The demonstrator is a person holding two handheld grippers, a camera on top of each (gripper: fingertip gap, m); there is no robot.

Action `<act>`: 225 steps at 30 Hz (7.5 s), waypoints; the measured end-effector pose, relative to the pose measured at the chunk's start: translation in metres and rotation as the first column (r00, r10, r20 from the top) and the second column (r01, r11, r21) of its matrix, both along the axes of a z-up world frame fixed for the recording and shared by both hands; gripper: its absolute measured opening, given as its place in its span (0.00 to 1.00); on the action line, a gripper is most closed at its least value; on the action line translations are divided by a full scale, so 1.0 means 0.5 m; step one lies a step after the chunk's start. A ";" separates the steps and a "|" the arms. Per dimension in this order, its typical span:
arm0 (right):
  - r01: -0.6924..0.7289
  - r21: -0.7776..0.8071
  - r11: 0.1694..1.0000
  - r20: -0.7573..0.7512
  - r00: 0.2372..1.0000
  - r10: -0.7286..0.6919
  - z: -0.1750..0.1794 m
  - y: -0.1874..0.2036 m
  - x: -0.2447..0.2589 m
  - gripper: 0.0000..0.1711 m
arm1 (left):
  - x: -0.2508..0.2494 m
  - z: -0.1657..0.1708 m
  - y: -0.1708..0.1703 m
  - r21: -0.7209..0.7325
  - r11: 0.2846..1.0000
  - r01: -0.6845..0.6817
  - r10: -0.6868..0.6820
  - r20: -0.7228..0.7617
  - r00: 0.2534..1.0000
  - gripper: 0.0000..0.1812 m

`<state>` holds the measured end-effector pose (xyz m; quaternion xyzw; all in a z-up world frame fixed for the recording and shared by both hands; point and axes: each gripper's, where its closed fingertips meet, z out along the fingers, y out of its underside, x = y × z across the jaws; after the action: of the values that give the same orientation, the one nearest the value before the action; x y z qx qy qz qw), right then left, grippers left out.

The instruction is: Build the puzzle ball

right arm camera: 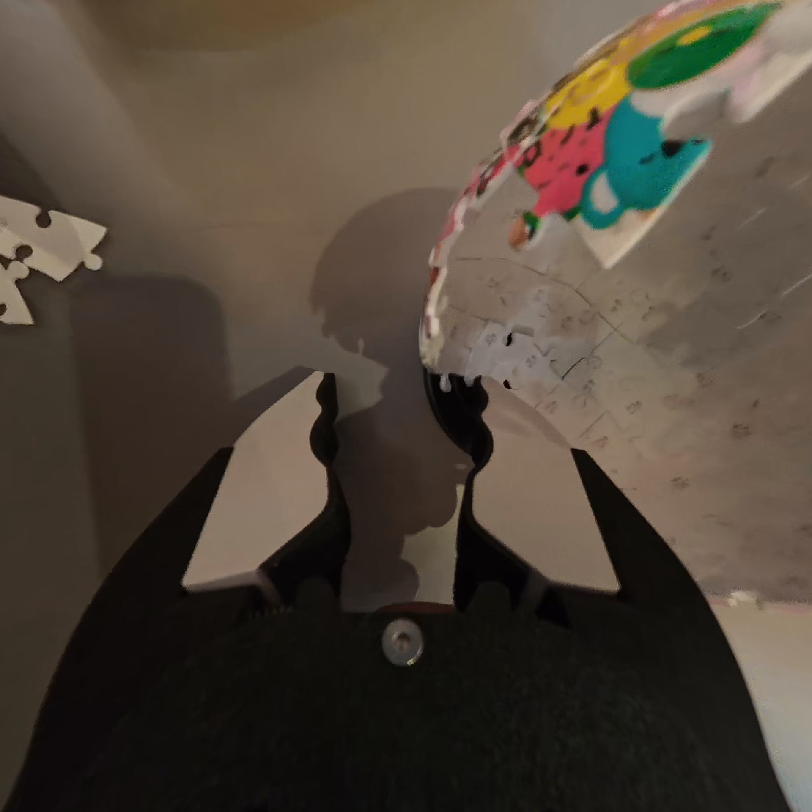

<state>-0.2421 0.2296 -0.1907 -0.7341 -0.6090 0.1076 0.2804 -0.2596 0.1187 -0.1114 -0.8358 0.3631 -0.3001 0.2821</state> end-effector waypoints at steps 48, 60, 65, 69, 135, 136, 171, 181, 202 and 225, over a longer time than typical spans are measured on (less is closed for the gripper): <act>0.007 0.246 0.969 0.026 1.000 -0.013 0.043 -0.008 0.035 0.30 | -0.007 -0.003 0.011 -0.042 0.999 0.021 -0.022 -0.022 1.000 0.42; 0.045 0.156 0.987 0.006 0.999 -0.047 0.003 0.016 0.030 0.19 | 0.011 -0.016 -0.001 -0.055 0.997 0.050 -0.051 -0.024 0.998 0.41; 0.079 0.232 0.969 0.014 0.996 -0.084 0.005 0.033 0.034 0.10 | 0.006 -0.013 0.003 -0.063 0.997 0.039 -0.040 -0.010 0.999 0.41; 0.109 0.213 0.971 0.000 0.994 -0.112 0.005 0.033 0.034 0.10 | 0.010 -0.011 0.001 -0.064 0.997 0.045 -0.045 -0.006 0.999 0.41; 0.071 0.270 0.960 -0.133 0.990 -0.035 0.014 0.033 0.020 0.05 | 0.007 -0.021 -0.013 -0.105 0.994 0.035 -0.034 0.013 0.999 0.40; 0.073 0.270 0.960 -0.143 0.989 -0.035 0.017 0.034 0.019 0.02 | 0.007 -0.022 -0.013 -0.107 0.994 0.035 -0.033 0.013 0.999 0.40; 0.131 0.143 0.981 -0.187 0.977 -0.103 0.018 0.032 0.017 0.03 | 0.004 -0.021 -0.017 -0.113 0.993 0.032 -0.030 0.021 0.999 0.40; 0.099 0.238 0.966 -0.131 0.989 -0.069 0.018 0.033 0.019 0.02 | 0.003 -0.023 -0.016 -0.113 0.993 0.030 -0.029 0.015 0.999 0.40; -0.121 0.466 0.876 0.089 0.992 0.090 0.018 0.025 0.018 0.02 | -0.010 -0.008 0.004 -0.063 0.998 0.012 -0.013 -0.002 1.000 0.42; -0.032 0.296 0.955 0.107 0.994 0.000 0.012 0.015 0.017 0.09 | -0.013 -0.013 -0.007 -0.077 0.997 0.016 -0.016 0.009 1.000 0.41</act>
<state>-0.2336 0.2371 -0.1846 -0.6832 -0.6383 -0.0217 0.3541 -0.2664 0.1154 -0.1182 -0.8420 0.3567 -0.3195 0.2486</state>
